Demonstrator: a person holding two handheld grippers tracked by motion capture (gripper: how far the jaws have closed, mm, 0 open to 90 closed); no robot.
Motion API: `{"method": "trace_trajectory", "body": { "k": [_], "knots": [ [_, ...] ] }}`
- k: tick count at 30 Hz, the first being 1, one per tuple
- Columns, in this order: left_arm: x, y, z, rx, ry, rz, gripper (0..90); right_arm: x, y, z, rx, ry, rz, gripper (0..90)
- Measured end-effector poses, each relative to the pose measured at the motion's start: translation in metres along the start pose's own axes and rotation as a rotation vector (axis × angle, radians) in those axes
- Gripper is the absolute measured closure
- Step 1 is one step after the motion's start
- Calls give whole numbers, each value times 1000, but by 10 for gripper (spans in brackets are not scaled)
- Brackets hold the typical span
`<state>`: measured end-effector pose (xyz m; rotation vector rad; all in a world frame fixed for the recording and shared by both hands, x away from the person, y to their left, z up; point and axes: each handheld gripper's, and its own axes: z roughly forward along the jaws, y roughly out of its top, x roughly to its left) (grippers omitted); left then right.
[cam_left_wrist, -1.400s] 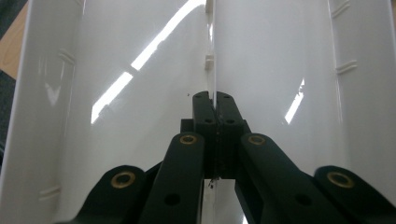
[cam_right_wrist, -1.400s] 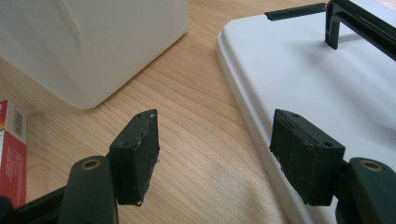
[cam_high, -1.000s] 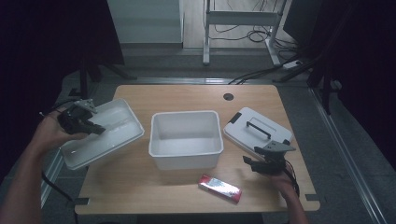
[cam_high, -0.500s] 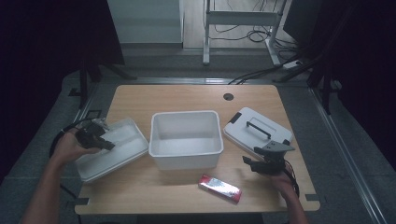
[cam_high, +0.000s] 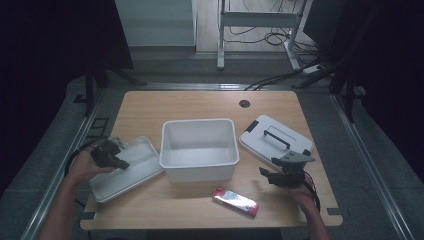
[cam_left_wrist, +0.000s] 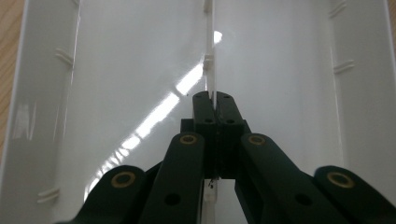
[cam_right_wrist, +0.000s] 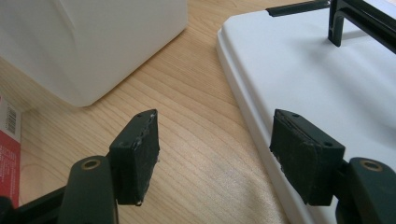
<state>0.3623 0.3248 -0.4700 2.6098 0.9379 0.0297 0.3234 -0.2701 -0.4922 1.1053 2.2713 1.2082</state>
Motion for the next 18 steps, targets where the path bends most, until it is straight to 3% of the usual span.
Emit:
{"method": "trace_trajectory", "body": {
  "k": [13, 16, 18],
  "knots": [
    [-6, 5, 13, 48, 5, 12, 879, 0, 1, -1, -4, 2, -3, 323],
    [-8, 6, 14, 47, 35, 14, 743, 0, 1, -1, -6, 0, 0, 322],
    [-9, 6, 9, -12, 70, -6, 642, 0, 1, -1, -5, 0, 1, 322]
  ]
}}
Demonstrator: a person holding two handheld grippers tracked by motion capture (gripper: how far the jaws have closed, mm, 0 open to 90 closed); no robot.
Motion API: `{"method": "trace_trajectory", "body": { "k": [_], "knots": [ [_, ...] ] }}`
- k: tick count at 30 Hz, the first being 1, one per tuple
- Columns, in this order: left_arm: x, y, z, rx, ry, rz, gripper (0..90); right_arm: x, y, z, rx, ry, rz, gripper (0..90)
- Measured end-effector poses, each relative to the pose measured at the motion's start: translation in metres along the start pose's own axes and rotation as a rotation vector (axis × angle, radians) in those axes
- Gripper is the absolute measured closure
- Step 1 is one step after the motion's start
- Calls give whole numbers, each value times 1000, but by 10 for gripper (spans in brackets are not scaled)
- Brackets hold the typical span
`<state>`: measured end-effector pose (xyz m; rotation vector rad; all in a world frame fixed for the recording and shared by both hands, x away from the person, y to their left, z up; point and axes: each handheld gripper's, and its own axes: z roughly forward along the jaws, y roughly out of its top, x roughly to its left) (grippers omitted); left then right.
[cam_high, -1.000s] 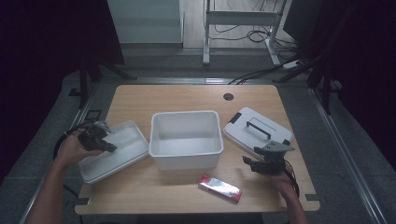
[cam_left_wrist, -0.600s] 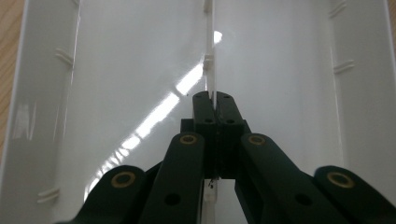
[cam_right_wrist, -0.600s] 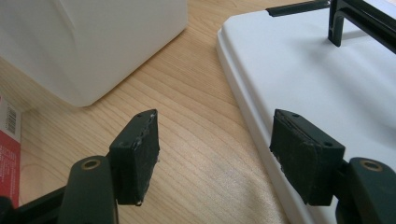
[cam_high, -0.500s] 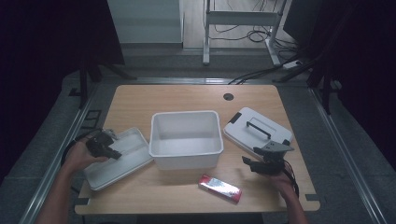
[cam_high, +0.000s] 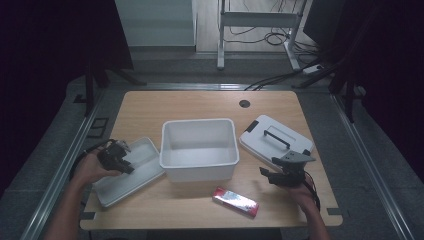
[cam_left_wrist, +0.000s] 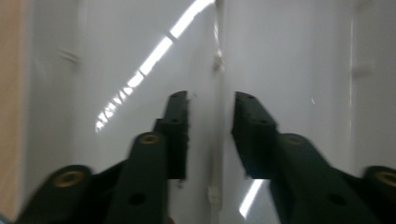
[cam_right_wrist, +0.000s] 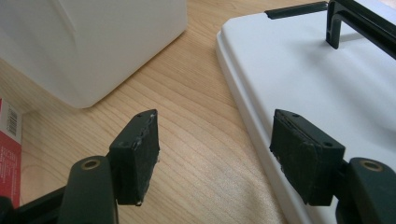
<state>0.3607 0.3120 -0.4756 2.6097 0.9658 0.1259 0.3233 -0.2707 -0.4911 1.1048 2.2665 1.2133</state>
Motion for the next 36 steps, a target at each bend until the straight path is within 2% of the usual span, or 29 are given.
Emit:
{"method": "trace_trajectory", "body": {
  "k": [2, 5, 8, 10, 12, 18, 22, 26, 29, 36],
  "knots": [
    [-1, -1, -6, -48, 34, -13, 557, 0, 0, 0, -1, -1, 1, 322],
    [-4, -2, -15, -123, 29, -33, 483, 0, 1, -1, -7, 1, -2, 322],
    [-8, -4, -19, -129, 90, -38, 448, 2, 3, -1, -6, 3, -12, 321],
    [-10, -5, -21, -141, 112, -51, 442, 5, 5, -1, -6, 2, -23, 320],
    [-14, -6, -23, -156, 123, -53, 434, 7, 7, -3, -10, 5, -30, 320],
    [-23, -2, -23, -154, 157, -27, 410, 15, 16, -5, -9, 13, -50, 319],
    [-29, -3, -23, -175, 178, -37, 406, 25, 24, -5, 9, 32, -83, 318],
    [-28, -2, -24, -162, 178, -35, 382, 38, 30, -5, 41, 44, -118, 317],
    [-28, -5, -26, -198, 179, -57, 376, 46, 35, -8, 51, 51, -136, 314],
    [-34, -10, -23, -212, 168, -63, 349, 66, 37, -16, 92, 78, -171, 307]
  ]
}}
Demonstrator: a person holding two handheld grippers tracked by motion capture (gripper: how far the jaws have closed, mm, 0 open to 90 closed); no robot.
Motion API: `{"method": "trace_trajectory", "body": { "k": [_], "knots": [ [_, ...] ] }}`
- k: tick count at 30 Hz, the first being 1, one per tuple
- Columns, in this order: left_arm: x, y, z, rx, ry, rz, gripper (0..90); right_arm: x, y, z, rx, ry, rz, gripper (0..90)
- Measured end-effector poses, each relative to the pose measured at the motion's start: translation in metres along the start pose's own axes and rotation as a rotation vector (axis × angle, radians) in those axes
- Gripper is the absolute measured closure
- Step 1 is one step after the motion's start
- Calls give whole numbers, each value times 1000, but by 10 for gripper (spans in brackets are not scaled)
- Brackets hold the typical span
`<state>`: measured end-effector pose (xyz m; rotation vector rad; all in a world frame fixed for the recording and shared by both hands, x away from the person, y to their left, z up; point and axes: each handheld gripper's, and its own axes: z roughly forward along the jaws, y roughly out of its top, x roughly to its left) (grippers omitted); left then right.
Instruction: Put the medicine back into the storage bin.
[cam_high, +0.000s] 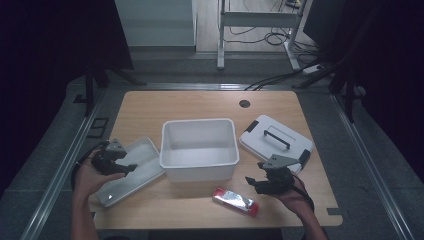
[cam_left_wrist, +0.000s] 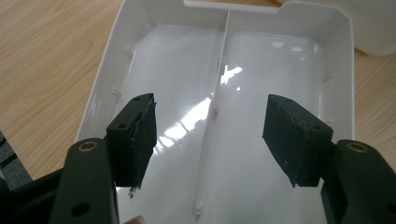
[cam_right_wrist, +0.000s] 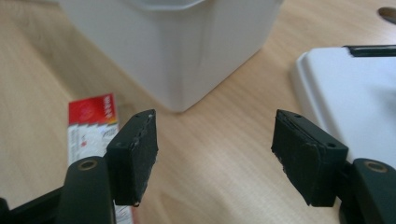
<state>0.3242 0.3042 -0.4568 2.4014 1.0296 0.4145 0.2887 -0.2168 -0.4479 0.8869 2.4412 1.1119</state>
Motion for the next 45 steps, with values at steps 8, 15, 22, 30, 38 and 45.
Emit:
{"method": "trace_trajectory", "body": {
  "k": [8, 15, 22, 30, 38, 45],
  "knots": [
    [3, 1, 6, 13, 26, -5, 342, 16, 0, 3, 51, 35, -28, 304],
    [5, 4, 9, 21, 28, 6, 342, 30, -1, 10, 111, 73, -41, 299],
    [5, 6, 13, 33, 37, 8, 342, 44, -6, 23, 193, 128, -62, 299],
    [4, 6, 15, 45, 45, 15, 341, 50, -3, 39, 327, 195, -106, 311],
    [3, 7, 16, 48, 42, 22, 341, 59, 3, 51, 463, 230, -162, 380],
    [3, 7, 17, 47, 38, 23, 341, 60, 4, 54, 527, 221, -207, 504]
  ]
}}
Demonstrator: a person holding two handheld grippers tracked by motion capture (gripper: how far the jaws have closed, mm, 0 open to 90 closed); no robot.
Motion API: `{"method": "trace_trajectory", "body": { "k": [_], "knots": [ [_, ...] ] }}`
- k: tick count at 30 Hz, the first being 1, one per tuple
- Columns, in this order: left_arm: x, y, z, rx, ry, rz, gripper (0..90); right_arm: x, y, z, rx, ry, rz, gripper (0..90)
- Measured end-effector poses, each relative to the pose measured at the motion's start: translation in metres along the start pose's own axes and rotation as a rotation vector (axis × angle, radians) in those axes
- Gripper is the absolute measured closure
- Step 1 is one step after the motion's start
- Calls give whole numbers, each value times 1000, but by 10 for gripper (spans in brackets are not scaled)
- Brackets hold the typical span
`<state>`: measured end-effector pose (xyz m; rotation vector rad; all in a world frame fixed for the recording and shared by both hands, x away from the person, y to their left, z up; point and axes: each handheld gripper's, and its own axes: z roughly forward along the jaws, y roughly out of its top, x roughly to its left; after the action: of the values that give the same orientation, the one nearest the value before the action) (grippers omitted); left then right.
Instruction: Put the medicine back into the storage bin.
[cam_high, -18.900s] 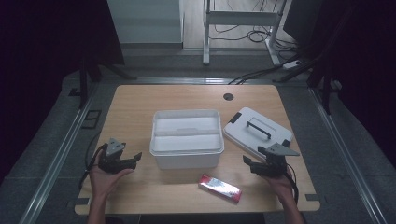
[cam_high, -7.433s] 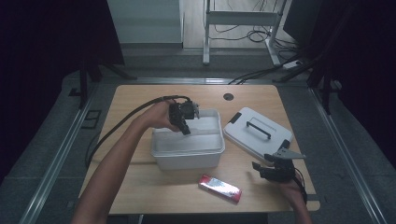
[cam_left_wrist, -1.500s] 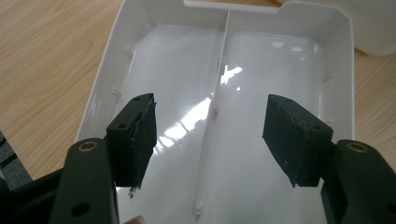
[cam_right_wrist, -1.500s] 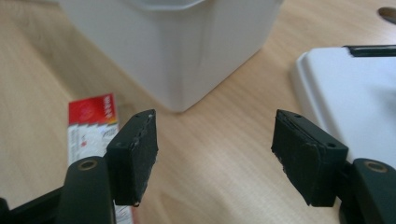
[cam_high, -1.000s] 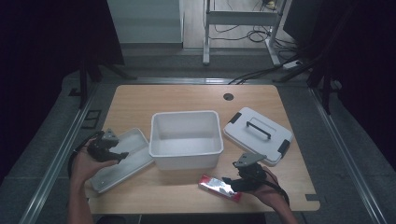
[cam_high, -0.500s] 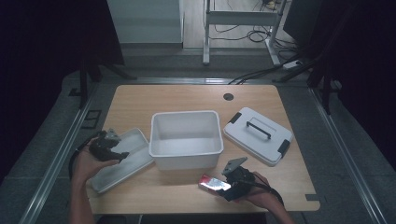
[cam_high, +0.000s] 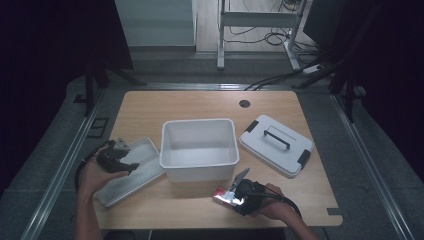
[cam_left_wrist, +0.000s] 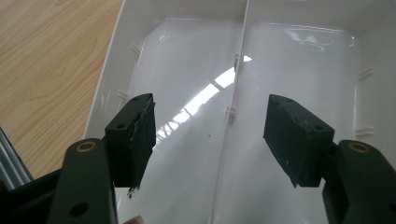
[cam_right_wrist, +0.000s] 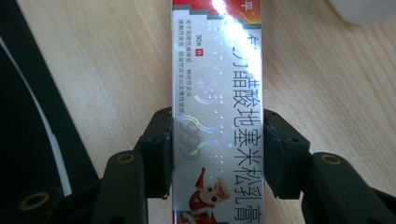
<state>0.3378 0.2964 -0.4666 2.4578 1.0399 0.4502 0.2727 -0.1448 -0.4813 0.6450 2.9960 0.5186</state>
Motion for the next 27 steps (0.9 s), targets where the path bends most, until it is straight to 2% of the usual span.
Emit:
{"method": "trace_trajectory", "body": {
  "k": [4, 8, 13, 19, 27],
  "knots": [
    [0, 0, 0, -7, 3, -3, 342, -1, 0, -4, 3, 3, -22, 508],
    [1, -1, -1, -14, 3, -9, 342, -2, -5, -18, -54, 11, -22, 509],
    [1, -1, 0, -13, -1, -8, 343, -3, -14, -50, -148, 37, -37, 509],
    [0, 0, 2, -5, -6, -1, 343, -5, -16, -89, -249, 58, -72, 509],
    [-1, 1, 4, -7, -15, 0, 343, -21, 5, -132, -342, 43, -126, 510]
  ]
}}
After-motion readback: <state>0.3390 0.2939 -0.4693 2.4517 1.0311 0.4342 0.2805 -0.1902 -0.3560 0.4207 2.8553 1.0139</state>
